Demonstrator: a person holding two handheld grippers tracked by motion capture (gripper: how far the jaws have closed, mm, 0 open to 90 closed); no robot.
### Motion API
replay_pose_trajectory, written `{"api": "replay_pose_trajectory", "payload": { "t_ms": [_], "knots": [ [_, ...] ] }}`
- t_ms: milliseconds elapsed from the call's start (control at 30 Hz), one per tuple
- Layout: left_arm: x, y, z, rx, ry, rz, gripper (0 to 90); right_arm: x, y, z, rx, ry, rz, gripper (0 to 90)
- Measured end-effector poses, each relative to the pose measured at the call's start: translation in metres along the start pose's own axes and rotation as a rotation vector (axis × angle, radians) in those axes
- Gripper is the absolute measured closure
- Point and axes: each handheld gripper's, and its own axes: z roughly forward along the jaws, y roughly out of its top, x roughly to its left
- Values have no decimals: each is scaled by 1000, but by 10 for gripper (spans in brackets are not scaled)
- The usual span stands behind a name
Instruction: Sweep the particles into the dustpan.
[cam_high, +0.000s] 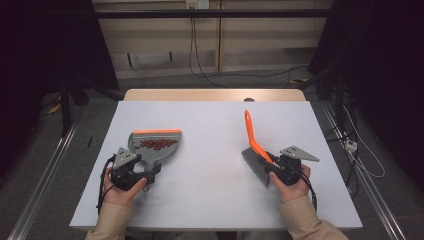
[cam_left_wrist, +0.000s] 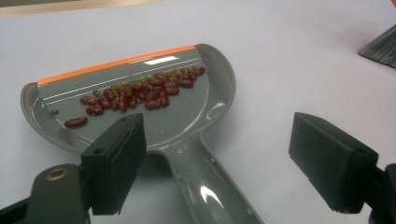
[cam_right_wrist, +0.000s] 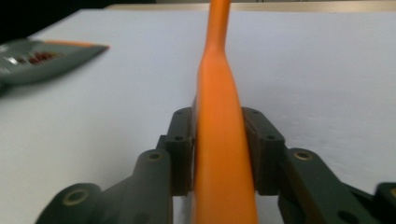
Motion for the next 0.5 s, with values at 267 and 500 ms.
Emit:
{"api": "replay_pose_trajectory", "payload": {
  "t_ms": [267,500],
  "knots": [
    [0,1,0,-10,-1,1,170,-12,-6,1,134,-46,-89,379],
    [1,1,0,-13,-3,7,170,-17,-8,-15,131,-51,-108,361]
  ]
}}
